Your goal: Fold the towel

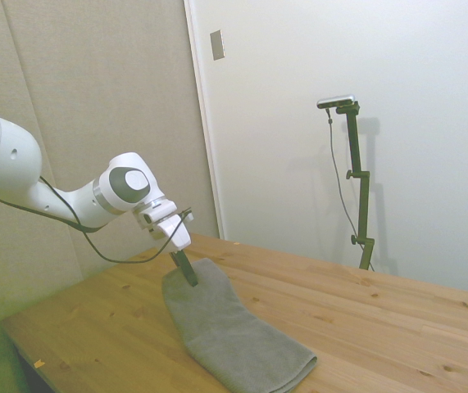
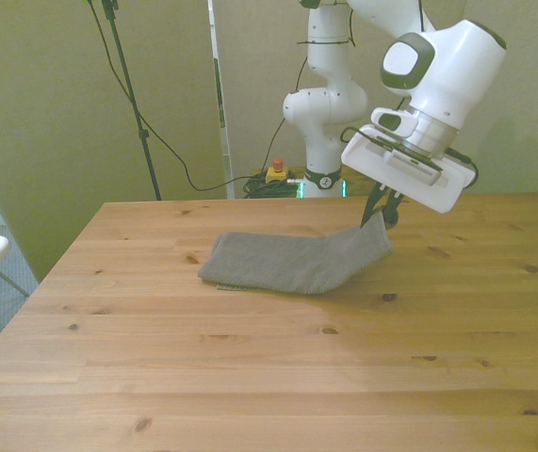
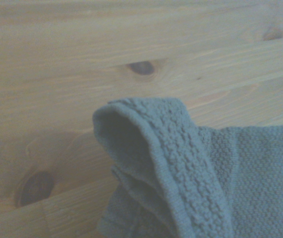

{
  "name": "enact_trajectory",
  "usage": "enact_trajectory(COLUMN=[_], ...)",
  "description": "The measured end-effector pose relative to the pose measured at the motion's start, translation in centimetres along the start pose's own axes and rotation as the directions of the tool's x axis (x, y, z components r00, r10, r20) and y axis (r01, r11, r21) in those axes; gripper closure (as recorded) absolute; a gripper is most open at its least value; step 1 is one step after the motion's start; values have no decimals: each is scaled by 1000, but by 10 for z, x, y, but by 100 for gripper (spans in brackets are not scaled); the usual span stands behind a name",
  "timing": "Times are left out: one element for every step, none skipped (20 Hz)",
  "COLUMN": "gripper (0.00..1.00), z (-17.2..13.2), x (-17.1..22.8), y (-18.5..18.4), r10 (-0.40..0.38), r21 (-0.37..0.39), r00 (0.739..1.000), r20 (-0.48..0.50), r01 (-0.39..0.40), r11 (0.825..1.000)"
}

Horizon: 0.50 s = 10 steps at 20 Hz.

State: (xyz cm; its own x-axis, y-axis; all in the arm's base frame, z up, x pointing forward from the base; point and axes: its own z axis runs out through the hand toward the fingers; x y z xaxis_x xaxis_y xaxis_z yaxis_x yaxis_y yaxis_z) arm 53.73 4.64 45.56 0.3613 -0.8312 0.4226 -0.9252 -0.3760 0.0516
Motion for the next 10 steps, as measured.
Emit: enact_trajectory(gripper=[100,100,100,100,100,100,100,100,100,100], z=[-5,-10,-12,-13,-12,-9,-5,-1,1,3], x=[6,12,17,21,25,30,36,42,49,56], y=[7,13,18,23,26,30,33,37,41,46], r10=[8,15,26,39,54,68,79,90,98,104], r21=[12,21,31,48,65,84,97,106,112,115], r00=[1000,1000,1000,999,998,997,995,994,993,992], r20=[4,5,6,12,24,40,55,67,71,77], r01=[-8,-16,-26,-40,-55,-72,-84,-96,-106,-113], r11=[1000,1000,999,998,996,994,992,990,988,987])
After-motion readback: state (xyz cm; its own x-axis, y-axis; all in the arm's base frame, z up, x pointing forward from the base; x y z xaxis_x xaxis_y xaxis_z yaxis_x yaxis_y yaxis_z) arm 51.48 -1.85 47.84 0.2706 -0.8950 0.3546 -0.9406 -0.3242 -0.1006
